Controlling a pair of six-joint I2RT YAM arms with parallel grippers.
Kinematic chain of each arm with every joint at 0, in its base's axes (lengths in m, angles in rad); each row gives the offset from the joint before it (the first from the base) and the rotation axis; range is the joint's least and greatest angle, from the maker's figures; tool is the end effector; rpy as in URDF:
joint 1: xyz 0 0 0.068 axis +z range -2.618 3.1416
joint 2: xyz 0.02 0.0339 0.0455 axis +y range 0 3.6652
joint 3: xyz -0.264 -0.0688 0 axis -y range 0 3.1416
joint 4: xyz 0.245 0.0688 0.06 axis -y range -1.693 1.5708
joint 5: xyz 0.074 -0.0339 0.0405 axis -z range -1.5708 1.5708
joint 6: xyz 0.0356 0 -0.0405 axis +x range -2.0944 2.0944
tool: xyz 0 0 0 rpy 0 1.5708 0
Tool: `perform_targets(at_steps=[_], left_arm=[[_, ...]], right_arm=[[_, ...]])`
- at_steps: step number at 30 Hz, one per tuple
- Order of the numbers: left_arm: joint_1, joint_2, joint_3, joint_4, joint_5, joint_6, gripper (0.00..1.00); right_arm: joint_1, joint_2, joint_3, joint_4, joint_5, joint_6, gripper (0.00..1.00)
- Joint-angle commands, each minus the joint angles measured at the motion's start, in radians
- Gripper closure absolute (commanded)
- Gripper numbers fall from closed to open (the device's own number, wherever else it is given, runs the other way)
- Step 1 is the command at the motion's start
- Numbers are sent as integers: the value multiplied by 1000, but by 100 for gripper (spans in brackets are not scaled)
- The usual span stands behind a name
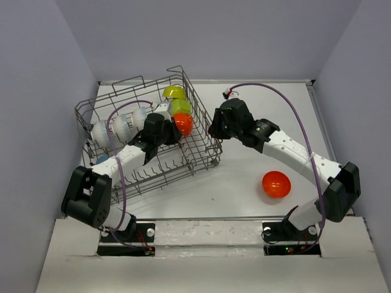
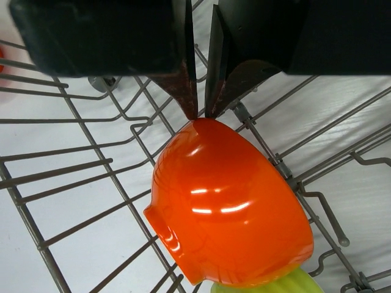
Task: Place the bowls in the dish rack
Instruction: Place the upside down bowl on the dish rack.
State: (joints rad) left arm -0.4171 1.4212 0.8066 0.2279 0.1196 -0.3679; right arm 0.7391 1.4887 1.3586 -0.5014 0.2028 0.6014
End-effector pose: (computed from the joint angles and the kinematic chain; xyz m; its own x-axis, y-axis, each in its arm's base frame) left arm 0.2878 -0.1322 0.2411 -0.5027 -0.1678 -0.8480 0.3456 0.8602 -0.3751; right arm 0.2539 0.2217 0.3400 -0.6651 0.1437 -0.7328 -0.1981 0.9122 0.3586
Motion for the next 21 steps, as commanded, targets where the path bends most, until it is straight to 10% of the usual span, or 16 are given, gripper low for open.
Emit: perform_targets(at_steps=[1, 21], left_arm=[[5, -4, 32, 27, 40, 49, 77], [-29, -111, 72, 22, 9, 57, 71]], right_arm=[[-33, -59, 0, 11, 61, 46, 99], [-33, -58, 4, 12, 58, 35, 99]])
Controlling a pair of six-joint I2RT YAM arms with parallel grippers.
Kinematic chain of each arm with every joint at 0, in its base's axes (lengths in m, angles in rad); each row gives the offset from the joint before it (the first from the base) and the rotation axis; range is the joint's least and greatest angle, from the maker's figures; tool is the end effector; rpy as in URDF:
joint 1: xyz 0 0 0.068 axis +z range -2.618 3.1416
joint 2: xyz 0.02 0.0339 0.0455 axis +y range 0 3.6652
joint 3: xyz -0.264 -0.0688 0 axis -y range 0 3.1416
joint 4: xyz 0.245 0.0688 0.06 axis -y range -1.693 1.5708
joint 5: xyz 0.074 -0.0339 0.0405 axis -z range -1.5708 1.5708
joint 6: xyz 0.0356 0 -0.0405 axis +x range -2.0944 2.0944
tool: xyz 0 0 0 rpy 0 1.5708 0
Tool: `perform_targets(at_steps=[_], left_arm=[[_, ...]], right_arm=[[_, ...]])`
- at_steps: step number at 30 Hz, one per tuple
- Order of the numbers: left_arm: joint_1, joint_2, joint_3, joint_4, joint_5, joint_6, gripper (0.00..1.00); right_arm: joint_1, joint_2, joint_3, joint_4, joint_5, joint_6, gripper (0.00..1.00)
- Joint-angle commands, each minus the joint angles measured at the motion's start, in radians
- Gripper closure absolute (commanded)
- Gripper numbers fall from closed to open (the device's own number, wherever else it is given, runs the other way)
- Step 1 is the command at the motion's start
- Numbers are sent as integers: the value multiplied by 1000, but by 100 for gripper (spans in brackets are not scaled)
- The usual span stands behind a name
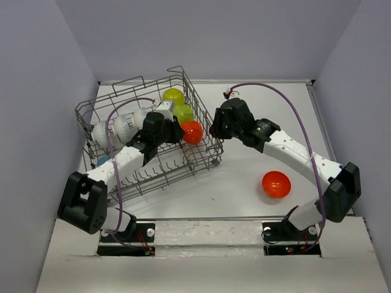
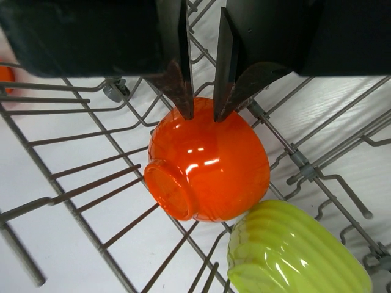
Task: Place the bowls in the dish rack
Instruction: Place the upside down bowl on the dish rack.
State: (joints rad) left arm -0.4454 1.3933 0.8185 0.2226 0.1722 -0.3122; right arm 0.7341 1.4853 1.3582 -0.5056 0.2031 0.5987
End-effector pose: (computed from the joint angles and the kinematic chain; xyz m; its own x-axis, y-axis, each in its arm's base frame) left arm 0.2807 -0.1408 0.2529 -0.4712 -0.1104 -0.8751 0.4464 0.8258 -0.3446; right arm 0.2542 0.2197 0.3406 -0.6644 0.1440 -0.7334 -0.1948 0.9140 0.3560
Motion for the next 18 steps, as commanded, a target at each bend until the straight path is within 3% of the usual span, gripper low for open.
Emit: perform_targets(at_steps=[1, 11, 18], left_arm=[[-3, -91, 67, 24, -46, -1, 71], [-4, -171, 126, 6, -65, -15, 69], [-10, -198, 128, 4, -83, -13, 68]], right_arm=[[-29, -54, 5, 16, 58, 36, 99], [-29, -83, 48, 3, 51, 16, 87], [-29, -125, 58, -4, 70, 4, 62]])
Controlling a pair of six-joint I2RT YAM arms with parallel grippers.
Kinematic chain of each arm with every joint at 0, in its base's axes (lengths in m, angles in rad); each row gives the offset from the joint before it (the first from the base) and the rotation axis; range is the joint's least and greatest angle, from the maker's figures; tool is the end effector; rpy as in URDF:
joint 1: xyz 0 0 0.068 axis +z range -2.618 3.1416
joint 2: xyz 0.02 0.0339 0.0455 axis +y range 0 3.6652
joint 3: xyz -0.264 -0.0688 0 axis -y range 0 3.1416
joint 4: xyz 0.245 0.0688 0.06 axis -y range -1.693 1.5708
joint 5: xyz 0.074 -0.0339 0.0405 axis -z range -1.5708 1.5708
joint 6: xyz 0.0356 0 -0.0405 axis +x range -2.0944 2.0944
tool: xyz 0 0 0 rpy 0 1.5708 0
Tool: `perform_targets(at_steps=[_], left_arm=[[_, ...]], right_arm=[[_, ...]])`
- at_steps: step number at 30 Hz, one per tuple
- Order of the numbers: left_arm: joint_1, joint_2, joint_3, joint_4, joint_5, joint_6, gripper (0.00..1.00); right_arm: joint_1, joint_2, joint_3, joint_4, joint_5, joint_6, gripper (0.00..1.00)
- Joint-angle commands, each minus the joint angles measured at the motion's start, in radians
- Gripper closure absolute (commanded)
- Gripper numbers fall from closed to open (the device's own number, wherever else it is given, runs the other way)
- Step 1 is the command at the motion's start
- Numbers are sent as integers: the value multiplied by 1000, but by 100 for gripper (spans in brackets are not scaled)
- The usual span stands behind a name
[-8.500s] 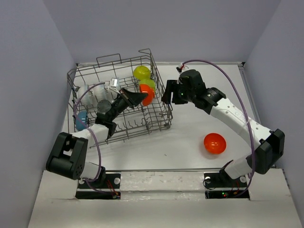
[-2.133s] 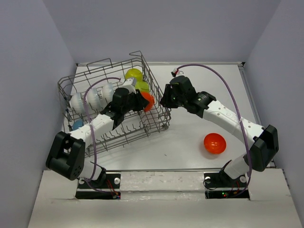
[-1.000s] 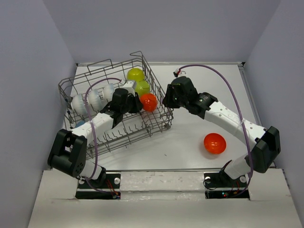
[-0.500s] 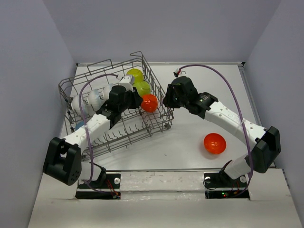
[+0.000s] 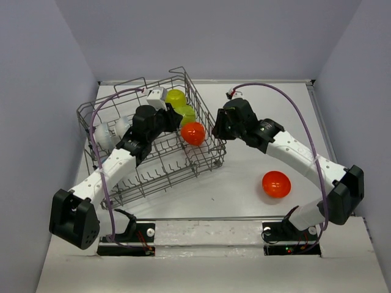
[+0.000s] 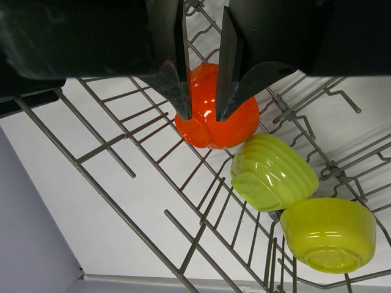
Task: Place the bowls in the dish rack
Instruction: Place the upside down bowl on the dish rack, then pick up the bowl from the center of the board.
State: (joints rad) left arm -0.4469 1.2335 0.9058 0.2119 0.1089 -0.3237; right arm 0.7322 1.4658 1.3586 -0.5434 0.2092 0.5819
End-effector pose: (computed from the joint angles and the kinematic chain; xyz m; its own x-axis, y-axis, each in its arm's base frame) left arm 0.2622 -0.1299 0.3279 -0.2664 -0.2230 -0.9377 0.4665 0.8215 -0.3279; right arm 0.2496 0.2144 0.3436 -0.6682 0.1223 -0.7339 -0.1961 0.9226 0.3323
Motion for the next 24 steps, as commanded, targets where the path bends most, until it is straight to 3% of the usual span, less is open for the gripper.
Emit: perform_targets(at_steps=[1, 5, 7, 12, 18, 24], left_arm=[[-10, -40, 42, 15, -23, -2, 68], [-12, -39, 45, 12, -21, -3, 68], [-13, -37, 44, 15, -25, -5, 68], [-18, -37, 45, 30, -21, -8, 68], [-35, -55, 71, 34, -12, -5, 68], [-67, -95, 97, 57, 57, -28, 67]], right_arm=[[-27, -105, 65, 27, 62, 18, 61], [-27, -114, 92, 8, 78, 13, 59], [-27, -119, 100, 7, 81, 7, 50], [-27, -124, 117, 3, 111, 4, 42], [-27, -174, 103, -24, 306, 18, 40], [-36, -275, -32, -59, 466, 53, 37]])
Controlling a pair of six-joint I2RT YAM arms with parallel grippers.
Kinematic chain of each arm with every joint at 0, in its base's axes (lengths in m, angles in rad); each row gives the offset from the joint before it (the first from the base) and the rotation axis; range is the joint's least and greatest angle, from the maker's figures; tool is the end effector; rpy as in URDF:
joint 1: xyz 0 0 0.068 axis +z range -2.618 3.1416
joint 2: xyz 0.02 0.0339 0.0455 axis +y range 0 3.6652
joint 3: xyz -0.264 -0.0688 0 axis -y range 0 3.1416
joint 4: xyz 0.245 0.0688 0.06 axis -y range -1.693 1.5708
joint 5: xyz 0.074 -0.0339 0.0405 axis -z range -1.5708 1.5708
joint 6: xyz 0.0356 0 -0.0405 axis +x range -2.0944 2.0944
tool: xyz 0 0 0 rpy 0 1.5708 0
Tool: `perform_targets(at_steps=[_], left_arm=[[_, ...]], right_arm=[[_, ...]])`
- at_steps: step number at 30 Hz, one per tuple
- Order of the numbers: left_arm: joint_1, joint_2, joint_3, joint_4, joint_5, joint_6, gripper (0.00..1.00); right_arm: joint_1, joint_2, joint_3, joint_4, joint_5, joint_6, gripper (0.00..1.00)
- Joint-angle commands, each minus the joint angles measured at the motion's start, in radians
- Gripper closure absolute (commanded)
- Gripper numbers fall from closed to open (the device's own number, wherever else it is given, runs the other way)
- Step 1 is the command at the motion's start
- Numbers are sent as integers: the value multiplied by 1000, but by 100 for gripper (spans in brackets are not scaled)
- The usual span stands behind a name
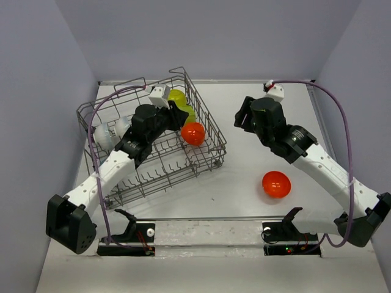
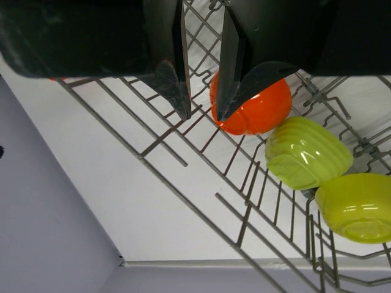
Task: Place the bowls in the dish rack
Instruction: Pick up the bowl from the center of the board.
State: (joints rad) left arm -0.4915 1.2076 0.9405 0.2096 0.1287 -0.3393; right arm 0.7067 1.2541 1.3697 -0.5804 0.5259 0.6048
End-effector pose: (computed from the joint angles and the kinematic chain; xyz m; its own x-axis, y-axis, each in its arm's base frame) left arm 0.2513 -0.1397 0.3472 -0.2412 -0.2453 -0.9390 0.5310 0.7765 -0.3392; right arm 0.2153 0.1604 0.4053 -0.4057 0.3002 -0.8633 0.0126 0.9463 0.3232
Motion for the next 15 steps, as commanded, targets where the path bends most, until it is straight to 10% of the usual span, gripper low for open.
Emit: perform_targets(at_steps=[1, 15], left_arm=[[-39, -81, 69, 59, 37, -10, 67], [-162, -92, 126, 65, 52, 0, 65]], right_arm=[[-10, -71, -72, -60, 163, 47, 37], [-93, -229, -402, -312, 244, 314, 44]])
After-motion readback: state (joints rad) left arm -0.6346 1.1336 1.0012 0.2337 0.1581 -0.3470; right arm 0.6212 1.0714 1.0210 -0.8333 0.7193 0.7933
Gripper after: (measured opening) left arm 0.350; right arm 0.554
